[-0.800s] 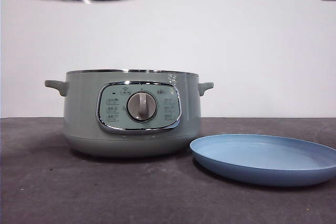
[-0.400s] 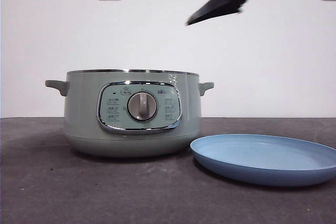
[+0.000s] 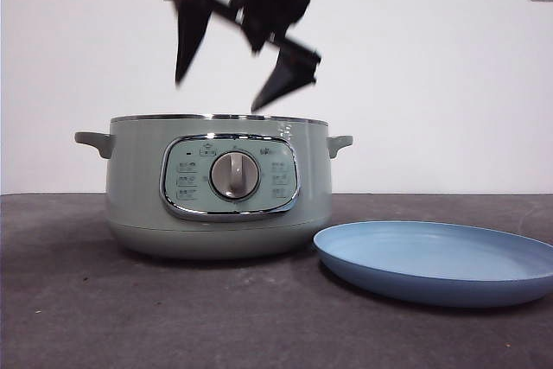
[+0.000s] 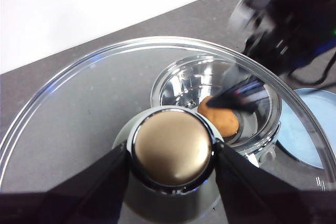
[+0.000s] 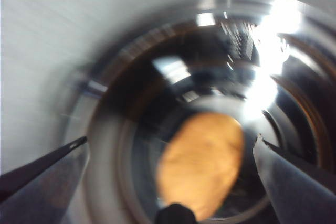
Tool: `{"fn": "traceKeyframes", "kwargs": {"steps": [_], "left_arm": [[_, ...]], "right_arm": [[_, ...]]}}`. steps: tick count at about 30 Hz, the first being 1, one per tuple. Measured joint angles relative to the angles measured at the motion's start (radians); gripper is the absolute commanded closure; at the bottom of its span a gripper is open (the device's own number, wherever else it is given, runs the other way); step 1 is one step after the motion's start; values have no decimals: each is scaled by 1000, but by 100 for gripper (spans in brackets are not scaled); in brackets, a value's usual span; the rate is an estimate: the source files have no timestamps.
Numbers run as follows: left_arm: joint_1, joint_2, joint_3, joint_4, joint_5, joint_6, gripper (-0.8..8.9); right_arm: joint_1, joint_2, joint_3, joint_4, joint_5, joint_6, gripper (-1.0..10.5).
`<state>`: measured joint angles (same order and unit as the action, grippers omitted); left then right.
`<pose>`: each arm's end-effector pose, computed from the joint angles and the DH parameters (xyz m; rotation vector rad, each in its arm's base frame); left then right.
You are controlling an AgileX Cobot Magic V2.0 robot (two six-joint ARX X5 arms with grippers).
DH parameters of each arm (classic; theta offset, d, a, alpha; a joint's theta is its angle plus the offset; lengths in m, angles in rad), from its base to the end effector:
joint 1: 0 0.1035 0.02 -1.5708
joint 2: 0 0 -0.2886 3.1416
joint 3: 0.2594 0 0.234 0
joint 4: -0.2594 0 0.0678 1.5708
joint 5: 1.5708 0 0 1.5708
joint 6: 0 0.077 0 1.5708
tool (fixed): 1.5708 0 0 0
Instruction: Take the potato out from the steamer,put the potato on the plate,close the lid
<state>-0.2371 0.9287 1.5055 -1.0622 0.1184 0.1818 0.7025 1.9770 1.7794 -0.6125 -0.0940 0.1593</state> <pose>0.1258 -0.0398 0.4410 0.2053 0.4542 -0.3919 0.3519 0.3074 0.2784 -0.1057 0.8480 0.6844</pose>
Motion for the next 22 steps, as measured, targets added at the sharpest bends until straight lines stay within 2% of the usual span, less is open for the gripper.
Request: {"fn": "traceKeyframes", "kwargs": {"steps": [3, 6, 13, 22], "left_arm": [[0, -5, 0, -2, 0, 0, 822], [0, -10, 0, -4, 3, 0, 822], [0, -10, 0, -18, 5, 0, 822], [0, -10, 0, -25, 8, 0, 822]], "right_arm": [[15, 48, 0, 0, 79, -18, 322], [24, 76, 0, 2, 118, -26, 323], [25, 113, 1, 4, 145, -29, 332], [25, 138, 7, 4, 146, -40, 428]]}}
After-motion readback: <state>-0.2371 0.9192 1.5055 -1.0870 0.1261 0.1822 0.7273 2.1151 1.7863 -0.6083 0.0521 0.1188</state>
